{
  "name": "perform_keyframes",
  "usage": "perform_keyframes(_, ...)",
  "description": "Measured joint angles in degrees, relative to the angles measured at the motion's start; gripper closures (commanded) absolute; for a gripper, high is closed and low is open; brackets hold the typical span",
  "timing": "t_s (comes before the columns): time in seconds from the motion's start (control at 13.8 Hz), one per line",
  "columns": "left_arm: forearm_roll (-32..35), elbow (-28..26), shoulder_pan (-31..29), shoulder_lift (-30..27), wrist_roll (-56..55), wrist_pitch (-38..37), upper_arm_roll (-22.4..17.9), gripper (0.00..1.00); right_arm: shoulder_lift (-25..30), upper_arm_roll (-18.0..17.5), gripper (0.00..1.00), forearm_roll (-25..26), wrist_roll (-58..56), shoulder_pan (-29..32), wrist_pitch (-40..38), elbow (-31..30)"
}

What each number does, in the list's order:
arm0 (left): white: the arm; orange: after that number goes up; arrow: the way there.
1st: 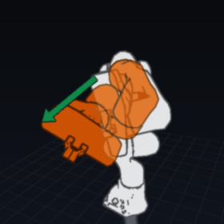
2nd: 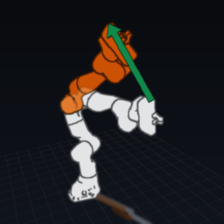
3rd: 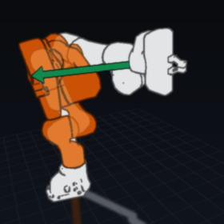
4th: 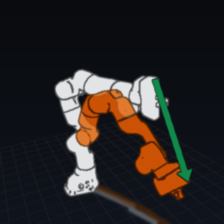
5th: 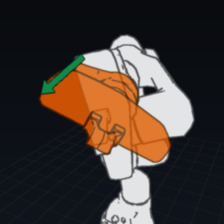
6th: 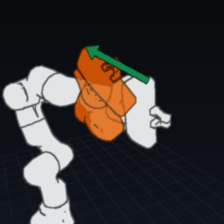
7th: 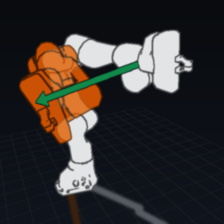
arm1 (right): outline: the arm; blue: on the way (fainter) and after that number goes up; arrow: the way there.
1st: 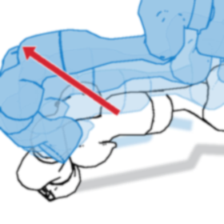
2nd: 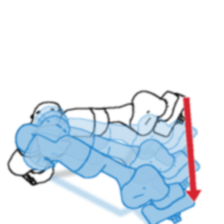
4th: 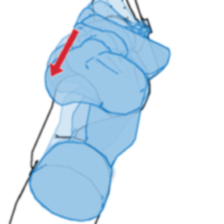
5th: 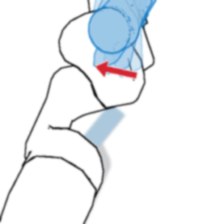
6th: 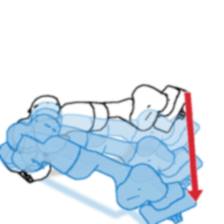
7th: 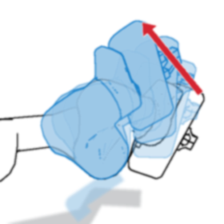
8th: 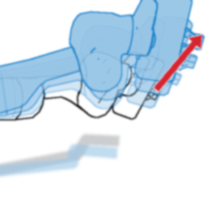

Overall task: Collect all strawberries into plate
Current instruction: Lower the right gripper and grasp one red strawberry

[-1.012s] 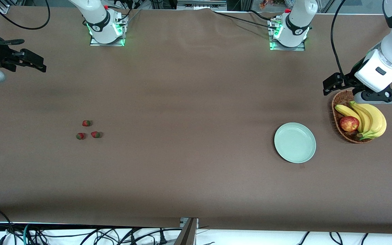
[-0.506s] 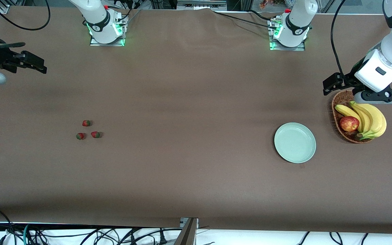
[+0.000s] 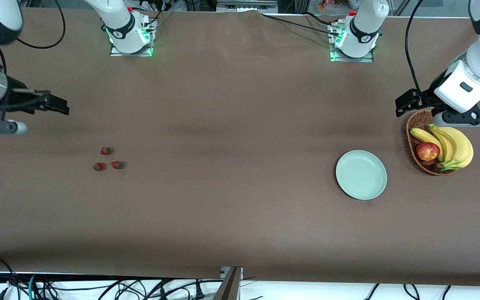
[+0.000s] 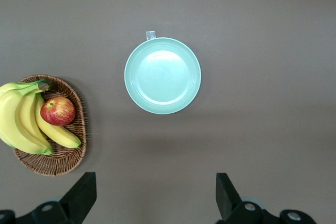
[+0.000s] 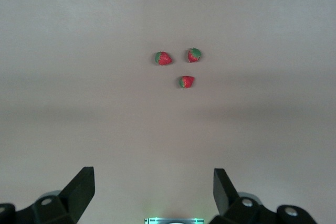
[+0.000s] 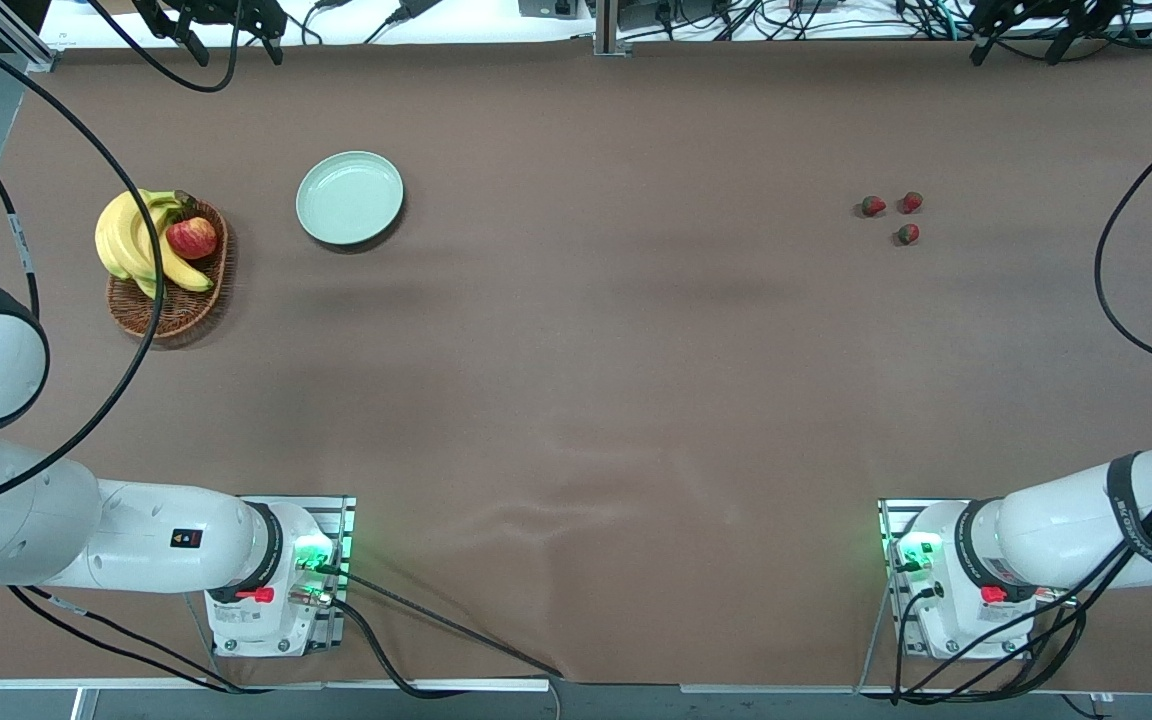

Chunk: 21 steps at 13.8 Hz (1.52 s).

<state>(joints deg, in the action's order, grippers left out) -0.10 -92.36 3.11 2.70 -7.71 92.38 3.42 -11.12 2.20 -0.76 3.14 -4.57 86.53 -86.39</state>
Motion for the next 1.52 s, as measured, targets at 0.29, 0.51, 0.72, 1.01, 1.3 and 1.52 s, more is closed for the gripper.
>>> perform_keyframes(0.29, 0.0, 0.0, 0.0, 0.0, 0.0, -0.02, 0.0, 0.0, -11.12, -0.41, 0.0, -0.18, -0.01, -0.22, 10.21, -0.26)
perform_keyframes(0.51, 0.0, 0.0, 0.0, 0.0, 0.0, -0.06, 0.0, 0.0, -18.62, -0.7, 0.0, -0.18, -0.01, -0.83, 17.38, -0.46)
perform_keyframes(0.72, 0.0, 0.0, 0.0, 0.0, 0.0, -0.07, 0.0, 0.0, -23.35, -0.68, 0.0, -0.18, -0.01, -0.87, 24.64, -2.24)
perform_keyframes(1.01, 0.0, 0.0, 0.0, 0.0, 0.0, -0.1, 0.0, 0.0, -26.33, -0.68, 0.0, -0.18, -0.01, -0.88, 36.86, -8.4)
perform_keyframes(1.3, 0.0, 0.0, 0.0, 0.0, 0.0, -0.35, 0.0, 0.0, -26.81, -0.69, 0.0, -0.18, -0.01, -0.9, 40.99, -12.09)
perform_keyframes(1.52, 0.0, 0.0, 0.0, 0.0, 0.0, -0.39, 0.0, 0.0, -26.79, -0.68, 0.0, -0.18, -1.99, -0.88, 40.98, -12.96)
